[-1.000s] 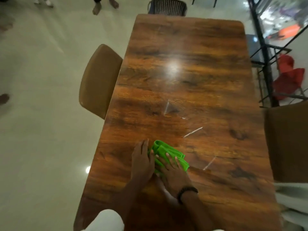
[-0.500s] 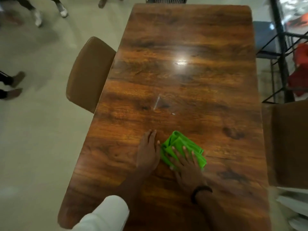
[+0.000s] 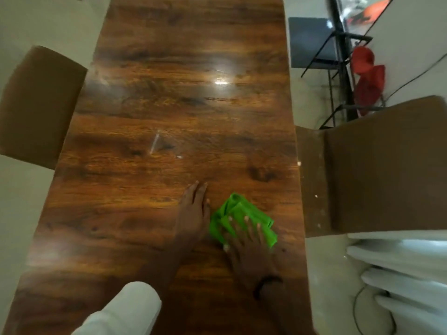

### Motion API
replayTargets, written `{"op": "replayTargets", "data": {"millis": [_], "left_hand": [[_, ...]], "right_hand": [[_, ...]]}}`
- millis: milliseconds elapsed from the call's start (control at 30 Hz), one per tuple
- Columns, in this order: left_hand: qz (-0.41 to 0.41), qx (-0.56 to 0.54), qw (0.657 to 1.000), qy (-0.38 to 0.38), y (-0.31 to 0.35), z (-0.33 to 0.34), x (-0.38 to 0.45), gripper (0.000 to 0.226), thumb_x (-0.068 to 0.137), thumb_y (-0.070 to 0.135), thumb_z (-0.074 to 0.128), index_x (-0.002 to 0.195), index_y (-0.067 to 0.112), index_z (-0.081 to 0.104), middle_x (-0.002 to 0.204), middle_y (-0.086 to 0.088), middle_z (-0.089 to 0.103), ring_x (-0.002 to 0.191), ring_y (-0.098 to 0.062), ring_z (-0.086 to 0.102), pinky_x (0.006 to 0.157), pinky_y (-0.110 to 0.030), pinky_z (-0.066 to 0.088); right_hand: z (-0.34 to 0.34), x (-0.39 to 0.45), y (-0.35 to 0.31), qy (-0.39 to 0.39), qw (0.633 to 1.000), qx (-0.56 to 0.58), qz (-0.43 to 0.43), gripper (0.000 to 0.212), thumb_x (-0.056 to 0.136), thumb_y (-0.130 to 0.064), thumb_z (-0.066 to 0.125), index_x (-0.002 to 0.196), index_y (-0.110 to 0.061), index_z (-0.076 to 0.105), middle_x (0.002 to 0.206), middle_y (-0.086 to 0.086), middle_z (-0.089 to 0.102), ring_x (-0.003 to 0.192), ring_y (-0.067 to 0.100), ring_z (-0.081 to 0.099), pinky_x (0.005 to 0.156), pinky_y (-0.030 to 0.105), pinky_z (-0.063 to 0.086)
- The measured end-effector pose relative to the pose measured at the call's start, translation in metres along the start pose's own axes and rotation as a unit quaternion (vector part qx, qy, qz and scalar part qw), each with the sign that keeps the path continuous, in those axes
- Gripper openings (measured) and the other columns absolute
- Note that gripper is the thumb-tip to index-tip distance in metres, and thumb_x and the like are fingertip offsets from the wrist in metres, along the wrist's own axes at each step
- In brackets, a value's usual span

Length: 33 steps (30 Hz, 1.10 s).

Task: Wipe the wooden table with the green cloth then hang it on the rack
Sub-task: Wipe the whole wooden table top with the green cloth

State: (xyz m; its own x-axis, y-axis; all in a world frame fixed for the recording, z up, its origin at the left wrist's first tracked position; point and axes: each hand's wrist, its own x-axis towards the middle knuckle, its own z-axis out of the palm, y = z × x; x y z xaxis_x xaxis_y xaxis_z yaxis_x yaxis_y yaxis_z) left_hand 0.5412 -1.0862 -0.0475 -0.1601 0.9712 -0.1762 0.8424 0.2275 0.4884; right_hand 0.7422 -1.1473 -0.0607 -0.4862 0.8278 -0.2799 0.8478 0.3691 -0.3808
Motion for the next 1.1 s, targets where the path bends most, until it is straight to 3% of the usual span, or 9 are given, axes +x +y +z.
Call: {"op": "replayTargets", "data": {"millis": [133,200,300,433,600,767,833,933,1100], "left_hand": [[0.019,0.009,0.999,-0.029,0.025,0.015,-0.008,0.046,0.098,0.029,0.041,0.143,0.02,0.041,0.152,-0.011,0.034,0.139,-0.032,0.031,0.113,-0.044,0.026],[0.043,0.018,0.998,-0.042,0.042,0.023,-0.016,0.046,0.099,0.03,0.04,0.144,0.021,0.04,0.152,-0.01,0.034,0.139,-0.03,0.03,0.113,-0.044,0.026],[0.083,0.013,0.995,-0.055,0.068,0.036,-0.026,0.047,0.1,0.031,0.038,0.145,0.02,0.038,0.152,-0.008,0.033,0.141,-0.027,0.026,0.116,-0.039,0.021],[0.081,0.007,0.995,-0.065,0.088,0.053,-0.032,0.046,0.102,0.032,0.036,0.146,0.018,0.035,0.154,-0.007,0.029,0.143,-0.026,0.021,0.119,-0.042,0.02],[0.073,0.021,0.994,-0.072,0.087,0.061,-0.04,0.048,0.102,0.035,0.034,0.147,0.021,0.032,0.156,-0.005,0.027,0.144,-0.025,0.021,0.118,-0.043,0.021],[0.076,0.017,0.993,-0.092,0.091,0.064,-0.056,0.049,0.102,0.037,0.032,0.149,0.024,0.03,0.158,-0.002,0.021,0.146,-0.024,0.017,0.118,-0.04,0.018],[0.085,0.017,0.992,-0.094,0.093,0.065,-0.061,0.05,0.101,0.038,0.029,0.149,0.023,0.03,0.159,-0.001,0.02,0.147,-0.024,0.016,0.119,-0.038,0.014],[0.084,0.018,0.993,-0.084,0.094,0.065,-0.063,0.049,0.102,0.036,0.03,0.149,0.023,0.029,0.159,-0.001,0.02,0.147,-0.022,0.014,0.118,-0.034,0.009],[0.073,0.021,0.994,-0.078,0.092,0.069,-0.059,0.049,0.1,0.032,0.039,0.148,0.022,0.032,0.157,-0.004,0.026,0.145,-0.024,0.02,0.118,-0.04,0.021]], "right_hand": [[-0.015,-0.045,0.053,-0.027,0.999,0.0,-0.031,0.047,0.102,-0.049,0.028,0.148,-0.053,0.019,0.161,-0.021,0.008,0.15,0.018,-0.002,0.119,0.051,0.004],[-0.03,-0.019,0.088,0.0,0.999,-0.006,0.034,0.048,0.1,-0.048,0.028,0.148,-0.052,0.022,0.16,-0.019,0.012,0.149,0.02,-0.001,0.119,0.057,0.011],[-0.062,0.045,0.12,0.035,0.989,0.031,0.137,0.054,0.097,-0.054,0.016,0.15,-0.048,0.021,0.162,-0.015,0.011,0.15,0.025,-0.002,0.119,0.057,0.006],[-0.065,0.077,0.114,0.058,0.983,0.036,0.17,0.054,0.099,-0.05,0.017,0.153,-0.043,0.017,0.163,-0.008,0.007,0.15,0.03,-0.001,0.119,0.055,0.001],[-0.016,-0.037,0.072,0.064,0.98,0.057,0.182,0.053,0.103,-0.043,0.024,0.153,-0.043,0.007,0.162,-0.012,-0.006,0.149,0.025,-0.012,0.12,0.053,0.0],[0.009,-0.13,0.049,0.032,0.975,0.077,0.207,0.052,0.101,-0.05,0.019,0.149,-0.054,-0.001,0.158,-0.024,-0.018,0.149,0.019,-0.016,0.12,0.044,-0.008],[0.002,-0.117,0.054,0.027,0.974,0.076,0.21,0.05,0.101,-0.051,0.016,0.146,-0.057,-0.005,0.157,-0.024,-0.02,0.148,0.019,-0.02,0.121,0.046,-0.006],[-0.016,-0.062,0.067,0.064,0.972,0.074,0.213,0.052,0.1,-0.05,0.013,0.151,-0.049,0.002,0.16,-0.015,-0.01,0.149,0.025,-0.014,0.121,0.051,0.002],[-0.049,0.047,0.099,0.078,0.973,0.034,0.215,0.057,0.099,-0.046,0.018,0.154,-0.037,0.013,0.164,-0.004,0.003,0.15,0.033,-0.001,0.12,0.054,0.002]]}}
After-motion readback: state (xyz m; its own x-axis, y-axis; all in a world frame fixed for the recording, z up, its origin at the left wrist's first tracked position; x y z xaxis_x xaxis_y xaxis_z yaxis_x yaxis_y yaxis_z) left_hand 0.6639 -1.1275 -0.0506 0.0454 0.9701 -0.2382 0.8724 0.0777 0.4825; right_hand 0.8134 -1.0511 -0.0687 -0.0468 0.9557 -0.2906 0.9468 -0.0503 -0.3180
